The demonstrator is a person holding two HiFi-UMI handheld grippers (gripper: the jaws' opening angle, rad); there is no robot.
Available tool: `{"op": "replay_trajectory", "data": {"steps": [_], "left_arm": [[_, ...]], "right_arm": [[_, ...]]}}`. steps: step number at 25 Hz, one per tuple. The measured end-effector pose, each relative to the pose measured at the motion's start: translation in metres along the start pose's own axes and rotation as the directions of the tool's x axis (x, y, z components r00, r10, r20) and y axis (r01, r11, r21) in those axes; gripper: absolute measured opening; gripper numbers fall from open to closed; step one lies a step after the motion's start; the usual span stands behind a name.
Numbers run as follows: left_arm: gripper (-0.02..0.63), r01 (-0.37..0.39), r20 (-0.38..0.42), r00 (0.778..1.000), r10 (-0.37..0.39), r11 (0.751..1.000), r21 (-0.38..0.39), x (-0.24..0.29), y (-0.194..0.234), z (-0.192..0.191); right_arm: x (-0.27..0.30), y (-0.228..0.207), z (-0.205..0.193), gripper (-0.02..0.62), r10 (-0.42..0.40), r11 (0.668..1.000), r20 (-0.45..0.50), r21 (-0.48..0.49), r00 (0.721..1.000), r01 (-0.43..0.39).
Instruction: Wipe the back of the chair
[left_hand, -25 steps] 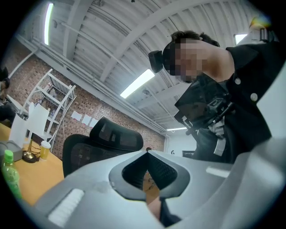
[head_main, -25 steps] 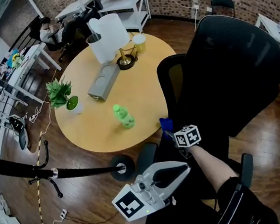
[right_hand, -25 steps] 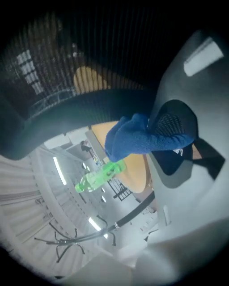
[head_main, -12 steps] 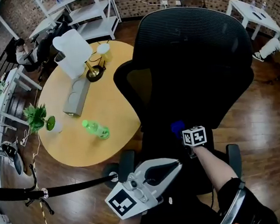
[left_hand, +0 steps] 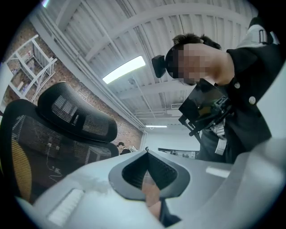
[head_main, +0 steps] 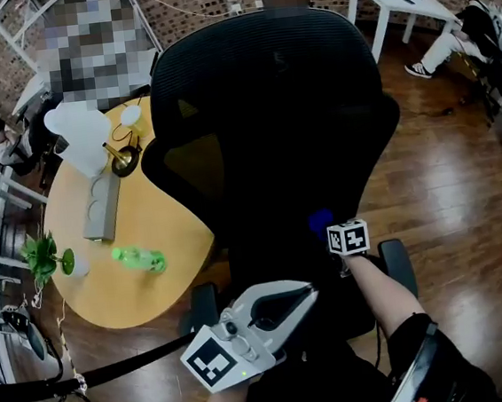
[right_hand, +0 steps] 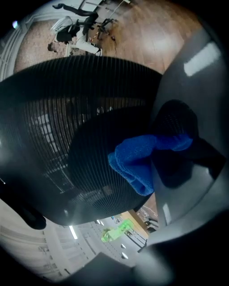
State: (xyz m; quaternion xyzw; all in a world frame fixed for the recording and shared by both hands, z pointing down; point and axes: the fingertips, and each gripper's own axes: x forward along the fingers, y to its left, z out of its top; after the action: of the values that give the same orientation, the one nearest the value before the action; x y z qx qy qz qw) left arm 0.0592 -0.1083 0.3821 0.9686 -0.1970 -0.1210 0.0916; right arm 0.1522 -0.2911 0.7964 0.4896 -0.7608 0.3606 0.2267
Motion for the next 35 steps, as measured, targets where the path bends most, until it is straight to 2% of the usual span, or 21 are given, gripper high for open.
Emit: {"op": "replay_trajectory", "data": {"steps": [7,13,17,19,23,27,31,35], "left_arm": [[0.005,0.08,-0.011,0.997,-0.08,0.997,-0.004,0.012,-0.009,-0.001],[0.005,0.1,-0.009,0.995,-0.101,0.995,-0.02,0.006,-0.014,0.001],[0.005,0.075,-0.021,0.997,-0.075,0.997,-0.027,-0.012,-0.012,0.004],[0.005,0.047,-0.02,0.999,-0.048,0.999,-0.024,-0.025,-0.008,0.007],[0.005,-0.037,-0.026,0.999,0.037,0.999,-0.012,-0.06,0.003,0.013],[0.005,-0.125,-0.02,0.992,0.125,0.992,0.004,-0.098,0.012,0.02],[0.005,-0.204,-0.007,0.979,0.204,0.979,0.018,-0.132,0.015,0.027],[0.005,-0.281,0.007,0.96,0.28,0.959,0.028,-0.164,0.015,0.033]], "right_arm": [[-0.032,-0.062,-0.011,0.054,-0.176,0.975,0.026,0.141,0.984,0.171],[-0.052,-0.089,-0.04,0.054,-0.288,0.924,-0.002,0.261,0.958,0.278],[-0.05,-0.086,-0.052,0.054,-0.334,0.871,-0.003,0.38,0.943,0.31],[-0.037,-0.073,-0.055,0.054,-0.309,0.87,-0.015,0.4,0.951,0.289],[0.001,-0.017,-0.055,0.054,-0.205,0.914,-0.046,0.35,0.978,0.208],[0.043,0.056,-0.055,0.054,-0.097,0.954,-0.071,0.277,0.993,0.113],[0.079,0.13,-0.055,0.054,0.005,0.979,-0.1,0.202,0.995,0.015],[0.101,0.19,-0.057,0.054,0.081,0.99,-0.138,0.129,0.987,-0.063]]}}
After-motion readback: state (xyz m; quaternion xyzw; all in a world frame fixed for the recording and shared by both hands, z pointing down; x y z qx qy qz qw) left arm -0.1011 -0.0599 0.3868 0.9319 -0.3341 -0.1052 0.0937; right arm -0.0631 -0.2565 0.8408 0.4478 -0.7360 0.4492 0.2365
